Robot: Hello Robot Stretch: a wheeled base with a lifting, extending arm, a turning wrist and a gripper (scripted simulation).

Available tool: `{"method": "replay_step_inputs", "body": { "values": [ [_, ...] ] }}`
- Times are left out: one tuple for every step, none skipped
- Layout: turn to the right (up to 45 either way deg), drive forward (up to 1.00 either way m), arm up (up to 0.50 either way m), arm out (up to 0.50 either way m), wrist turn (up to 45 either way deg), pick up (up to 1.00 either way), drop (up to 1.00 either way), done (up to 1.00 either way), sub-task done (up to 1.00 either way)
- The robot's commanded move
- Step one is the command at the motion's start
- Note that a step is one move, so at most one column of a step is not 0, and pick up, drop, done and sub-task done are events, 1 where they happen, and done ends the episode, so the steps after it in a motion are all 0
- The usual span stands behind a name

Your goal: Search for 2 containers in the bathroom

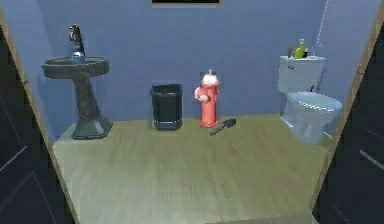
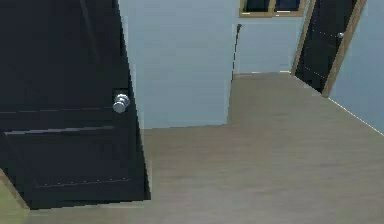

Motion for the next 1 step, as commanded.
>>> {"method": "replay_step_inputs", "body": {
  "values": [
    [0.0,0.50,0.00,0.00,0.0,0.00,0.00,0.00,0.00]
  ]
}}
